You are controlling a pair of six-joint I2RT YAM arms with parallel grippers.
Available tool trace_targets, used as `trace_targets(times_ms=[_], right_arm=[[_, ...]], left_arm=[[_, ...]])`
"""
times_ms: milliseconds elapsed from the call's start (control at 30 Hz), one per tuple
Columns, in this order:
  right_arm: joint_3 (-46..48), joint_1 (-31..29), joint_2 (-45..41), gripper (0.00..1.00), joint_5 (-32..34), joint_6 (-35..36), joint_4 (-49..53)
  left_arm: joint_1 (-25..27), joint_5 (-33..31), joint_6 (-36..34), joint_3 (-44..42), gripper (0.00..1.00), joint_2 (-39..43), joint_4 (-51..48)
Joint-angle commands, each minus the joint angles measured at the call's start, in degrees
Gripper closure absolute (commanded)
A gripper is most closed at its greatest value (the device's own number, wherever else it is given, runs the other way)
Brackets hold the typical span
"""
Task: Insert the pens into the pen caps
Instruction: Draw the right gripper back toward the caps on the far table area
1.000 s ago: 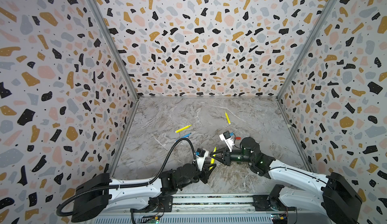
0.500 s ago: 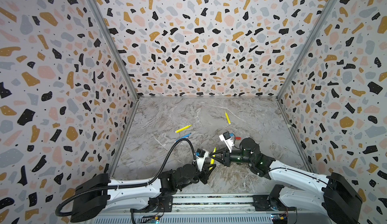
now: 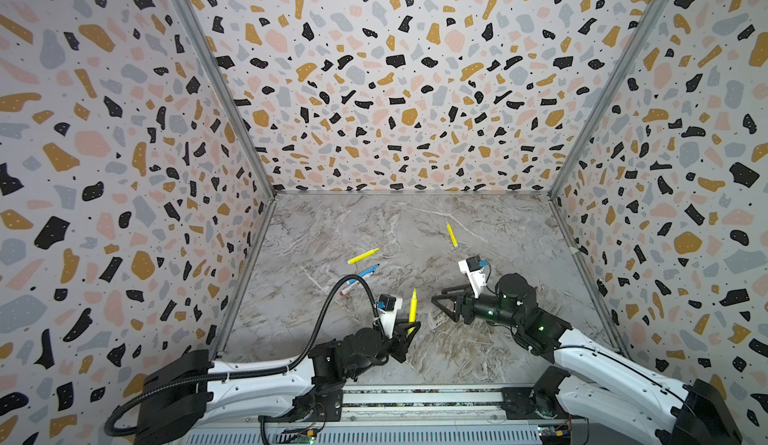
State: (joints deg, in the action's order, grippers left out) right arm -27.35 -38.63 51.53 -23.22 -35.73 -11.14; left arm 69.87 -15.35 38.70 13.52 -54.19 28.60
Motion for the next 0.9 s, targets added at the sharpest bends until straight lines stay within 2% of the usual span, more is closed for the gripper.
trace_targets(times_ms=[0, 167, 333, 633, 867], right_arm=[[-3.1, 6.5, -0.2, 0.33, 3.8, 1.2, 11.9], [-7.5, 14.6, 4.7, 0.33, 4.9, 6.6, 19.3], [-12.2, 20.0, 13.2, 0.30, 4.3, 10.8, 21.3], [-17.8, 22.8, 23.8, 0.28, 6.6, 16.2, 22.1], [-20.7, 23.5, 30.5, 0.27, 4.9, 18.2, 21.7]], left_arm=[[-0.1, -1.9, 0.2, -1.3, 1.00, 1.5, 0.4], [-0.1, -1.8, -1.2, -1.3, 1.00, 1.7, -2.6], [-0.1, -0.9, -1.7, -1.6, 1.00, 1.8, -2.3], [0.2, -1.0, 0.1, -4.8, 1.00, 5.2, -0.2], [0.3, -1.5, -0.5, -4.9, 1.00, 7.9, -2.9]])
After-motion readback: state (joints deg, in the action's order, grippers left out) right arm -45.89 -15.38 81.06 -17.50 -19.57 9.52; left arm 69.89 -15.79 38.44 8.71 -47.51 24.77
